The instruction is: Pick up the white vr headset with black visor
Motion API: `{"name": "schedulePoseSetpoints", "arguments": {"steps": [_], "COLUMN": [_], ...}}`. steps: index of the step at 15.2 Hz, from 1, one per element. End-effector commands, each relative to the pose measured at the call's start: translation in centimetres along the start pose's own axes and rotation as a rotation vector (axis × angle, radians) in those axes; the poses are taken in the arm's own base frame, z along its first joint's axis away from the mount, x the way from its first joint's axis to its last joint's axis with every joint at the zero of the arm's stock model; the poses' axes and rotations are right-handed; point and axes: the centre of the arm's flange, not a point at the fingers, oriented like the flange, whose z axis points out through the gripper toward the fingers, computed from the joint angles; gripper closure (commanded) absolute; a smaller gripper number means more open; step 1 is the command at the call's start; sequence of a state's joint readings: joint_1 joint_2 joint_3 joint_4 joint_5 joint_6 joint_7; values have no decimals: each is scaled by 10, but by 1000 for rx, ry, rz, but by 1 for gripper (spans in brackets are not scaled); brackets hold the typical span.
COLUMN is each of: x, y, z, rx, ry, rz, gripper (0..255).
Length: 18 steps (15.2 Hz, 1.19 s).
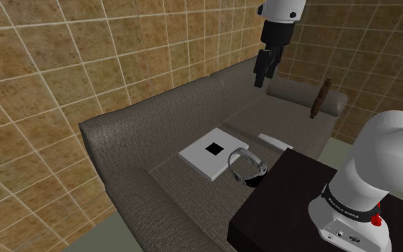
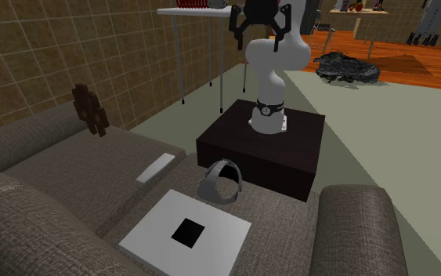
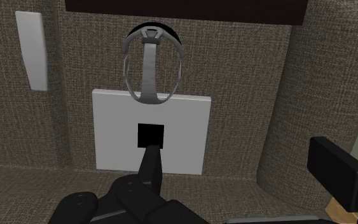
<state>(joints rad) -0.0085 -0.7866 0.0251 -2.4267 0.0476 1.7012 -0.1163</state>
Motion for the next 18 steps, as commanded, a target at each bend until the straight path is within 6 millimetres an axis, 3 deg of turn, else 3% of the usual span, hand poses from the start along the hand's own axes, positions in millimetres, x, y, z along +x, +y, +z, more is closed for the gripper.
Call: {"name": "schedulePoseSetpoints", "arguments": {"steps": [1, 18], "x": [0, -12], "y": [0, 55], "z": [0, 216], "rx": [0, -14], "ry": [0, -24], "rz": [0, 46], "gripper": [0, 0]}}
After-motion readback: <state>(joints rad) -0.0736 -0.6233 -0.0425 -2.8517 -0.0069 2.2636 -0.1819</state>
